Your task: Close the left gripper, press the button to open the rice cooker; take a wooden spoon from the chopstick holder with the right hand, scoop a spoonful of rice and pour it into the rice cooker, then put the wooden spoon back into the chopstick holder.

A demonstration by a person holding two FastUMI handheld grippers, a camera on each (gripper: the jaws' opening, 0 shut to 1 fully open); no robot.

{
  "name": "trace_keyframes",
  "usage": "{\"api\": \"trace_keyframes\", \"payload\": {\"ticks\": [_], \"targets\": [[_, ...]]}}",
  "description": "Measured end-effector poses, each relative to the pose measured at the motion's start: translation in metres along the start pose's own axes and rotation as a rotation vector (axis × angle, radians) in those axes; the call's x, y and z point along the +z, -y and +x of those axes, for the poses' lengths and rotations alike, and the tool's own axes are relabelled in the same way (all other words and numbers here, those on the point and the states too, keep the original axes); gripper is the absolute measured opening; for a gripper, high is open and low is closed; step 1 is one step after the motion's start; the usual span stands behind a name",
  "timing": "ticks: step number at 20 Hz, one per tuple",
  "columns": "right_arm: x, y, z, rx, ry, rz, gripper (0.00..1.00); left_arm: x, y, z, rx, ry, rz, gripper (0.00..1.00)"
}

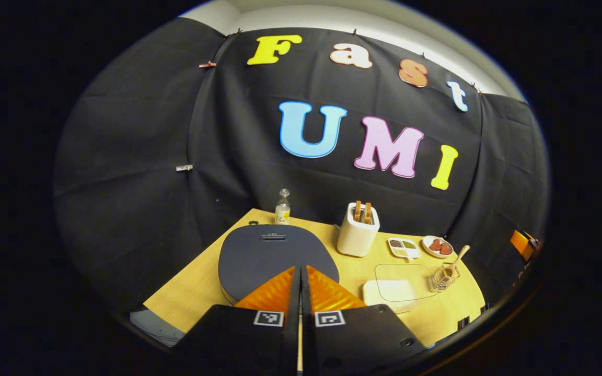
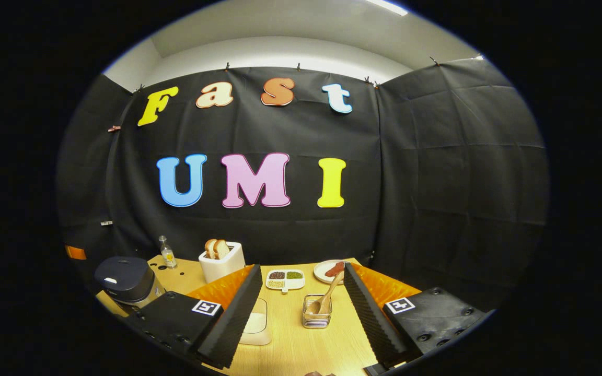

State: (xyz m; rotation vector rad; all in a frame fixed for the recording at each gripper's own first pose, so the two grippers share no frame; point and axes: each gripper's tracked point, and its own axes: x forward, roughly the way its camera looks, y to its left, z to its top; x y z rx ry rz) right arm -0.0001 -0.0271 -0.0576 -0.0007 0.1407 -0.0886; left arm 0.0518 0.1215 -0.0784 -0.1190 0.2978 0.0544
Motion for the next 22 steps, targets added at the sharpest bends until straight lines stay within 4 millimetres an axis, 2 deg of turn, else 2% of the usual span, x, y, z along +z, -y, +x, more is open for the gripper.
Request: {"api": "trace_keyframes", "payload": {"ticks": [5,9,14,18,22], "targets": [[-0.019,0.014,0.020,-0.009,-0.051,0.003,0.98,-0.014,-0.012,0.043,0.015,-0.068,-0.042,0.05],[-0.029,0.023,0.031,-0.013,-0.076,0.014,0.98,-0.036,-0.019,0.075,0.041,-0.168,-0.086,0.05],[-0.036,0.035,0.043,-0.013,-0.090,0.025,0.98,-0.062,-0.018,0.079,0.066,-0.228,-0.071,0.05],[-0.042,0.039,0.051,0.008,-0.099,0.002,0.98,-0.064,-0.019,0.079,0.096,-0.195,-0.072,0.06],[-0.049,0.040,0.062,0.034,-0.114,0.001,0.98,-0.066,-0.022,0.078,0.100,-0.215,-0.174,0.06]]}}
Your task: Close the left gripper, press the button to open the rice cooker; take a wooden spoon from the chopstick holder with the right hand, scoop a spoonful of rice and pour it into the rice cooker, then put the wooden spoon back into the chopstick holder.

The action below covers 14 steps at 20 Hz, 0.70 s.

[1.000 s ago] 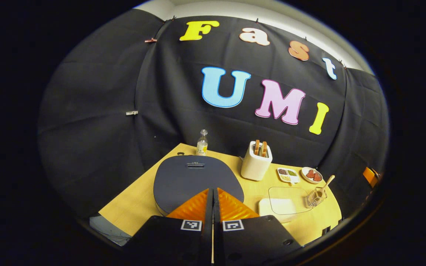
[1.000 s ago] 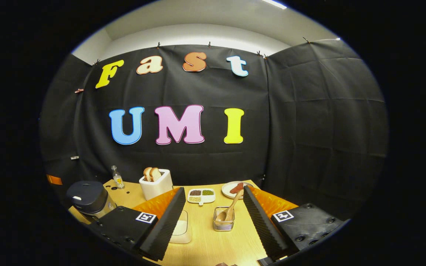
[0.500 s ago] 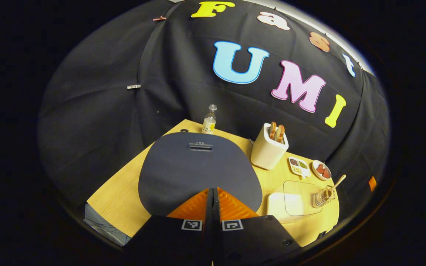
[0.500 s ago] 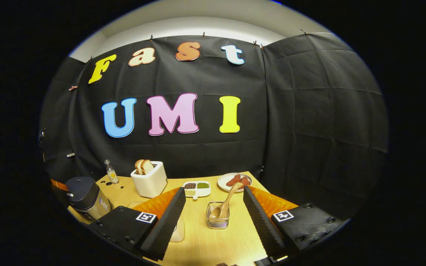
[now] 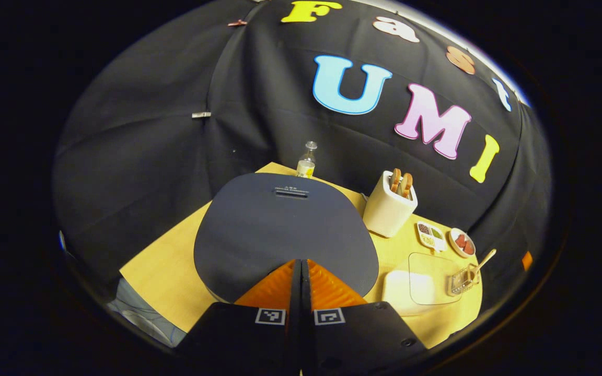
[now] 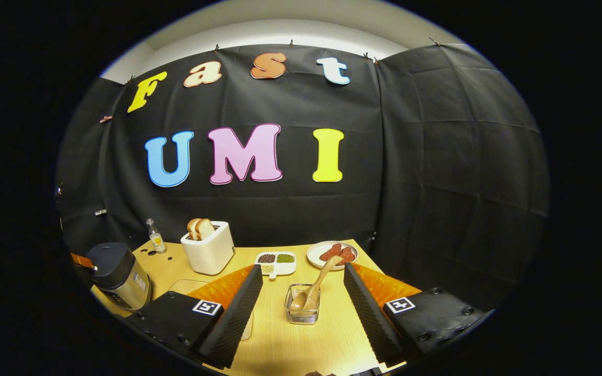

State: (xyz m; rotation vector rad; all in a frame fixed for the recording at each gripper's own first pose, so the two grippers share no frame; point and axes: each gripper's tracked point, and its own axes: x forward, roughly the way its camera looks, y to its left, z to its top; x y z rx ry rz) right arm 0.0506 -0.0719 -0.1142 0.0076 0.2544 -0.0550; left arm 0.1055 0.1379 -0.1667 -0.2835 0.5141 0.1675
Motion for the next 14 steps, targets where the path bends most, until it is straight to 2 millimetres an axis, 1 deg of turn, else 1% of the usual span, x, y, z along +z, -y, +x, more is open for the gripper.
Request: {"api": "trace_keyframes", "payload": {"ticks": [2,5,6,7,8,9,11,12,13,14], "targets": [[-0.002,0.000,0.006,0.015,-0.001,-0.002,0.98,-0.008,0.001,-0.001,-0.010,-0.038,-0.017,0.06],[-0.009,0.000,0.018,0.037,-0.016,-0.006,0.98,-0.001,0.003,0.000,0.016,-0.022,0.005,0.06],[-0.010,0.001,0.022,0.042,-0.021,-0.001,0.98,0.000,0.003,-0.003,0.026,-0.014,0.012,0.06],[-0.010,0.000,0.026,0.048,-0.024,0.004,0.98,0.001,0.007,-0.001,0.026,-0.008,0.021,0.06],[-0.009,0.001,0.031,0.051,-0.024,0.005,0.98,0.008,0.010,-0.012,0.037,0.020,0.037,0.06],[-0.007,0.002,0.036,0.054,-0.023,0.000,0.98,0.021,0.015,-0.022,0.048,0.081,0.058,0.06],[-0.007,0.003,0.042,0.060,-0.029,-0.010,0.98,0.060,0.024,-0.049,0.079,0.242,0.094,0.06],[-0.006,0.003,0.044,0.065,-0.031,-0.013,0.98,0.078,0.030,-0.067,0.098,0.323,0.108,0.06],[-0.002,0.004,0.045,0.066,-0.022,-0.018,0.98,0.090,0.036,-0.080,0.103,0.386,0.124,0.05],[0.002,0.005,0.045,0.065,-0.011,-0.023,0.98,0.096,0.043,-0.085,0.107,0.413,0.139,0.08]]}}
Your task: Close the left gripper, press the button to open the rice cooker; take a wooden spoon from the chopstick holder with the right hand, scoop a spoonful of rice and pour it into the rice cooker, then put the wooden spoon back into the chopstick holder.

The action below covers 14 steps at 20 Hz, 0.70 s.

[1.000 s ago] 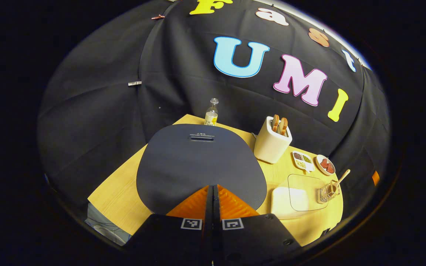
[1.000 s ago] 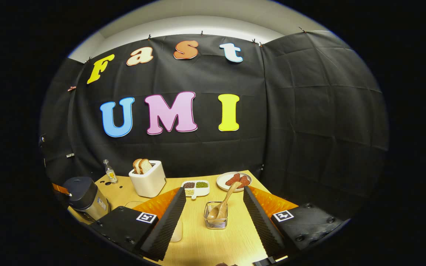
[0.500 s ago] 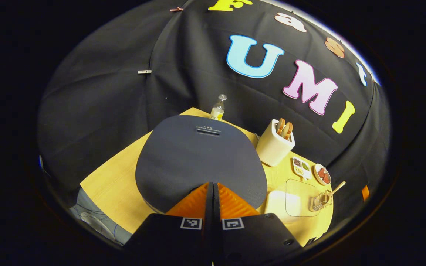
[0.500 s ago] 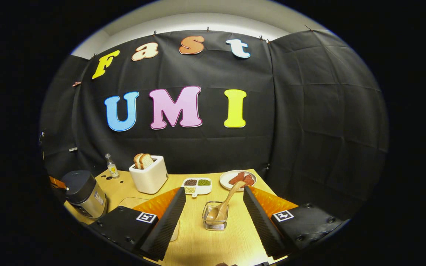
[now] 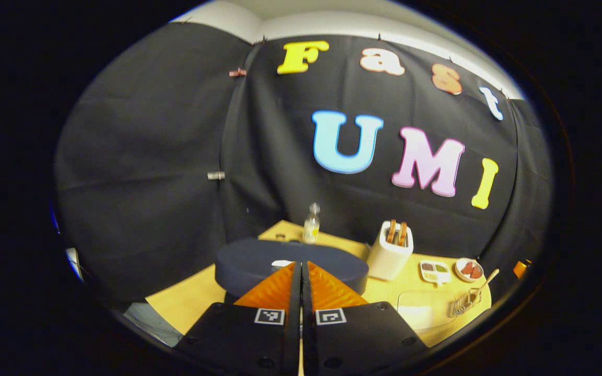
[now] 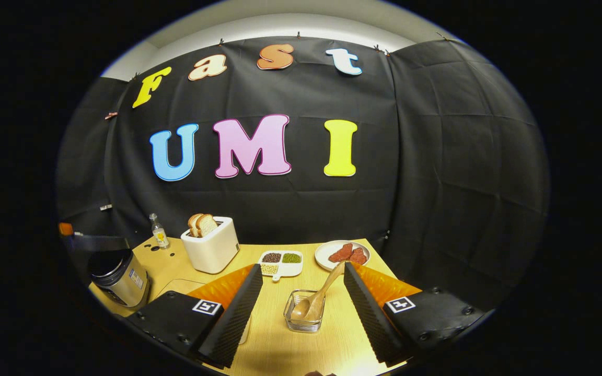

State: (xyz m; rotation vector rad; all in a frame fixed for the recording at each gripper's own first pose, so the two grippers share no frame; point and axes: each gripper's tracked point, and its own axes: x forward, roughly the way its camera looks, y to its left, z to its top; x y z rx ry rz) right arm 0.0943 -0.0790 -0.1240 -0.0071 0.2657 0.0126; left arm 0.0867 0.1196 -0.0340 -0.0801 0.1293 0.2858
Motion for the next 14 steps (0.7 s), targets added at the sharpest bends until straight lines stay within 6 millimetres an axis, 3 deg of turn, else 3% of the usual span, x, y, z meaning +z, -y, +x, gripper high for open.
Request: {"api": "trace_keyframes", "payload": {"ticks": [2,7,10,14], "targets": [[0.001,0.004,0.002,-0.012,0.011,-0.010,0.98,0.005,0.006,-0.016,0.000,0.024,0.024,0.16],[0.000,0.018,0.010,-0.059,-0.008,0.034,0.98,-0.011,0.018,-0.037,-0.009,0.026,0.030,0.98],[-0.007,0.025,0.024,-0.069,-0.036,0.094,0.98,-0.025,0.016,-0.047,0.028,0.006,0.040,0.95],[-0.036,0.041,0.052,-0.090,-0.138,0.124,0.98,-0.059,0.038,-0.062,-0.039,-0.070,0.014,0.95]]}}
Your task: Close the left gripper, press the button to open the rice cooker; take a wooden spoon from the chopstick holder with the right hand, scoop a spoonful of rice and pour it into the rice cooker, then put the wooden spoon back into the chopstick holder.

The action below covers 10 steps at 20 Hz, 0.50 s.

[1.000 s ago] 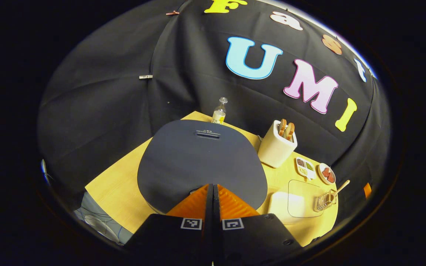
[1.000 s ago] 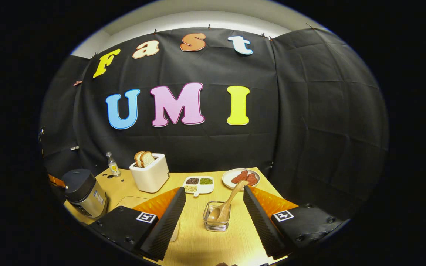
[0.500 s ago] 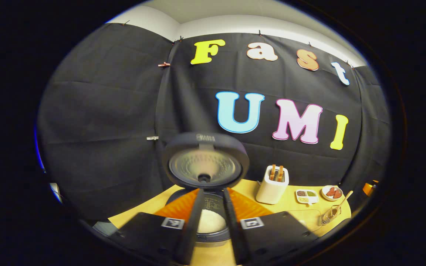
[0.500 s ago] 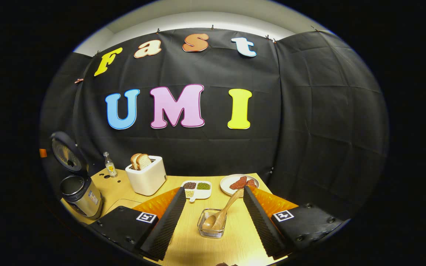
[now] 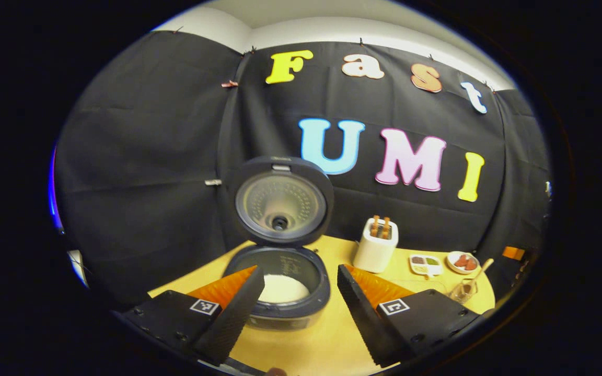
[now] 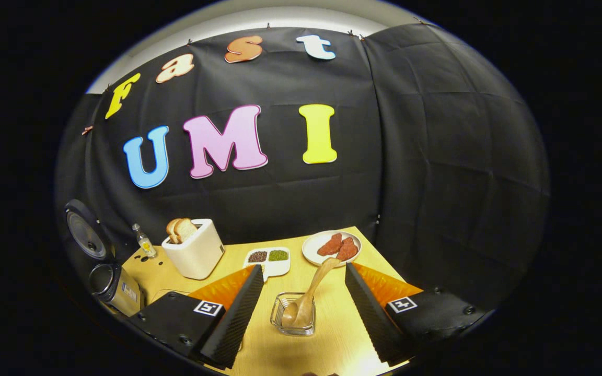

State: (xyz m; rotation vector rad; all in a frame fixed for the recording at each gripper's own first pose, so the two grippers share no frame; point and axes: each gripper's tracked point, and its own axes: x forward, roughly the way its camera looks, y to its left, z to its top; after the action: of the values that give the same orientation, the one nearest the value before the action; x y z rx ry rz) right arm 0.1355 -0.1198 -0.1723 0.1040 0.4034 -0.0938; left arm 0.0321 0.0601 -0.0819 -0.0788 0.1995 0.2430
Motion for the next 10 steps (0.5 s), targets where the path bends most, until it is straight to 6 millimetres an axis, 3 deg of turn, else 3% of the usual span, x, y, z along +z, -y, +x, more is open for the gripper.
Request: {"api": "trace_keyframes", "payload": {"ticks": [3,10], "targets": [[-0.022,0.005,0.030,0.003,-0.085,0.017,0.99,-0.023,0.000,-0.006,0.036,-0.051,0.046,0.96],[-0.065,0.016,0.097,0.002,-0.221,0.078,0.99,-0.049,0.010,-0.022,0.104,-0.130,0.007,0.95]]}}
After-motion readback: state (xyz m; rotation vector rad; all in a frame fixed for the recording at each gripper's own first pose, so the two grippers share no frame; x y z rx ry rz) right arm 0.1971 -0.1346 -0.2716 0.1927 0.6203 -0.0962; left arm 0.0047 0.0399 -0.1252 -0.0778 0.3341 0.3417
